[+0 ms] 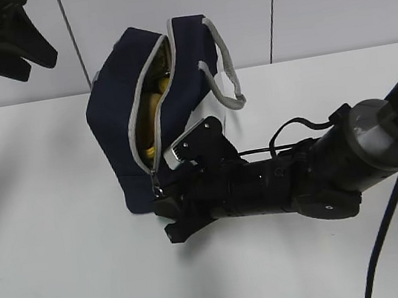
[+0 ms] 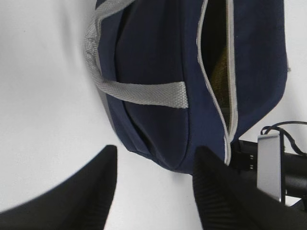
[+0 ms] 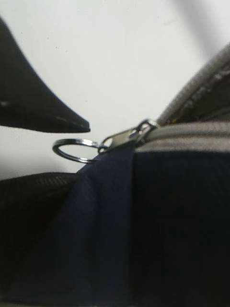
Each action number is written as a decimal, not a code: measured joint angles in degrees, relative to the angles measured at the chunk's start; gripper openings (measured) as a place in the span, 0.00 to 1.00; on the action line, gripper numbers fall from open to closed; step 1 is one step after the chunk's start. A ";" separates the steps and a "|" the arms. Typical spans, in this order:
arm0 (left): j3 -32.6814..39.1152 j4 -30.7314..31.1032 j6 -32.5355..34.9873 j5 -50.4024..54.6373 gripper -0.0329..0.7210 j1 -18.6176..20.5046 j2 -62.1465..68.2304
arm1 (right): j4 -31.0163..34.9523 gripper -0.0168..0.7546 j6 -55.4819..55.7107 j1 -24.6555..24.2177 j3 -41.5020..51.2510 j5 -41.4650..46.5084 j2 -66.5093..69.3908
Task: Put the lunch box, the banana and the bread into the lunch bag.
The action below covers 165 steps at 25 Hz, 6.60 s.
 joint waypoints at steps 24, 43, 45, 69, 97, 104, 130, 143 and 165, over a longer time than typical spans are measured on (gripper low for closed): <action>0.00 0.00 0.00 -0.13 0.53 0.00 0.00 | -3.46 0.00 0.20 0.00 0.00 3.05 -3.61; 0.00 0.00 0.00 -0.13 0.53 0.00 0.00 | -9.90 0.00 3.33 0.00 1.95 6.53 -6.16; 0.00 0.00 0.00 -0.13 0.53 0.00 0.00 | -10.00 0.00 3.70 0.00 1.95 7.61 -6.38; 0.00 -0.56 0.00 -0.29 0.53 0.00 0.00 | -18.95 0.00 10.09 0.00 2.06 9.50 -13.17; 0.00 -0.82 0.36 -0.29 0.53 0.00 0.00 | -49.33 0.00 36.86 -6.14 -11.99 -1.22 -14.78; 1.64 -0.91 2.24 -1.86 0.53 0.00 0.00 | -54.35 0.00 41.34 -6.26 -16.16 -2.05 -14.92; 14.33 -4.52 12.32 -13.52 0.44 0.00 0.00 | -69.27 0.00 59.90 -6.81 -27.04 1.95 -16.02; 17.00 -13.00 24.16 -16.74 0.44 2.08 -0.61 | -69.27 0.00 61.41 -6.81 -28.89 4.93 -16.02; 25.61 -47.22 64.93 -7.78 0.44 11.21 -3.44 | -69.27 0.00 69.80 -6.94 -33.35 5.57 -16.02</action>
